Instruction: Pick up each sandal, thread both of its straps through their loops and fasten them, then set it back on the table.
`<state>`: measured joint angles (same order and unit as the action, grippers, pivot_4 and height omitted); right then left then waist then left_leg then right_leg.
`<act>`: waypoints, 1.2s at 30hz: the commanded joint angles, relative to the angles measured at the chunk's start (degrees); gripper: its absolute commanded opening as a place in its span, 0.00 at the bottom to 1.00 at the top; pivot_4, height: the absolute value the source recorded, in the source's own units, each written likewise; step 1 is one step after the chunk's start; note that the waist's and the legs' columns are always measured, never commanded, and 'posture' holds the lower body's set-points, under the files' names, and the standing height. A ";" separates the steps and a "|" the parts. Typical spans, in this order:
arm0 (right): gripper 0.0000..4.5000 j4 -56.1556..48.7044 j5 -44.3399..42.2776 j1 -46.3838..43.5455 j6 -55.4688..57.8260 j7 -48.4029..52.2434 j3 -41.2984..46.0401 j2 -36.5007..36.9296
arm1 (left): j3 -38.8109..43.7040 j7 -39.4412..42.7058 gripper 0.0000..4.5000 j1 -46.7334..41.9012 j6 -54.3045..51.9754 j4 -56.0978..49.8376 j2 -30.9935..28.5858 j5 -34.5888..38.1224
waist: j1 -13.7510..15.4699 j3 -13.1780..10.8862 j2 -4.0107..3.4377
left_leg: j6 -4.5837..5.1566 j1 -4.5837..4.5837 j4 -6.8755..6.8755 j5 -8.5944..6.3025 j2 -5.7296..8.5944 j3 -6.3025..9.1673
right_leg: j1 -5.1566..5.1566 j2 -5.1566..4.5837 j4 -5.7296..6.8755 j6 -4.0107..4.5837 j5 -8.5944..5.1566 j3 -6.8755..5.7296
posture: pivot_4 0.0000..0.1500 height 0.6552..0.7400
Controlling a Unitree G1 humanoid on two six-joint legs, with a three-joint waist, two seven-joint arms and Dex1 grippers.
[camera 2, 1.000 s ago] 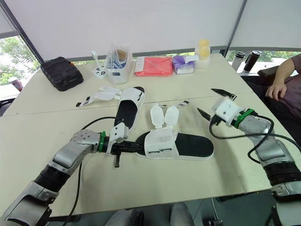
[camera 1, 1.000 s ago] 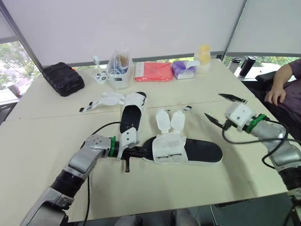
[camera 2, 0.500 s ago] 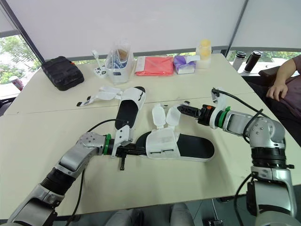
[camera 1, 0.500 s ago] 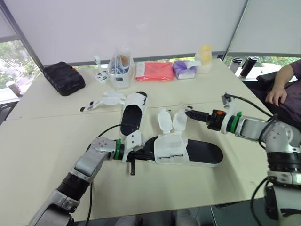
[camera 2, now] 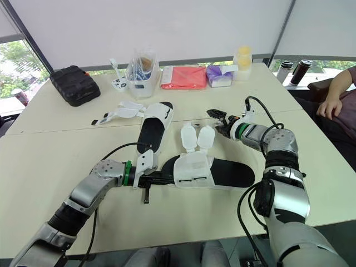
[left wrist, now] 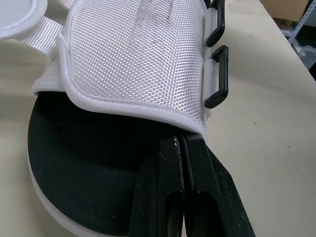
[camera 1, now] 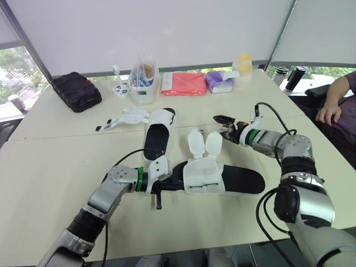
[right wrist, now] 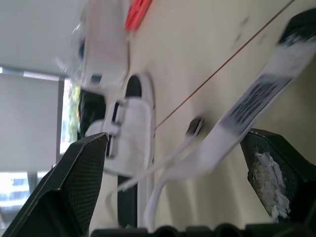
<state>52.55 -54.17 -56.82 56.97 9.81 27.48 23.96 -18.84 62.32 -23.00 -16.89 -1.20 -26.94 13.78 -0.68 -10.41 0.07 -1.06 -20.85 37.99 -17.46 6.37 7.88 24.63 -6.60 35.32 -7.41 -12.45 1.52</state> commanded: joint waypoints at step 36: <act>0.00 -61.28 41.60 31.79 -75.71 50.66 -27.40 9.19 | -0.20 -0.01 0.00 2.46 0.72 -1.14 -0.39 -0.86 | 0.11 0.14 -0.04 | -0.10 -0.52 0.14 0.05 0.02 0.06 | 0.52 0.01 0.07 -0.12 0.06 -0.06 | 1.00 1.00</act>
<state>-6.30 -14.02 -26.28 -11.59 58.33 0.44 32.51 -18.33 61.41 -21.07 -15.72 -2.40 -26.85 13.16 -0.58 -10.26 0.02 -1.16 -21.35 38.13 -17.41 6.39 7.93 25.12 -6.58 35.36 -7.53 -12.38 1.46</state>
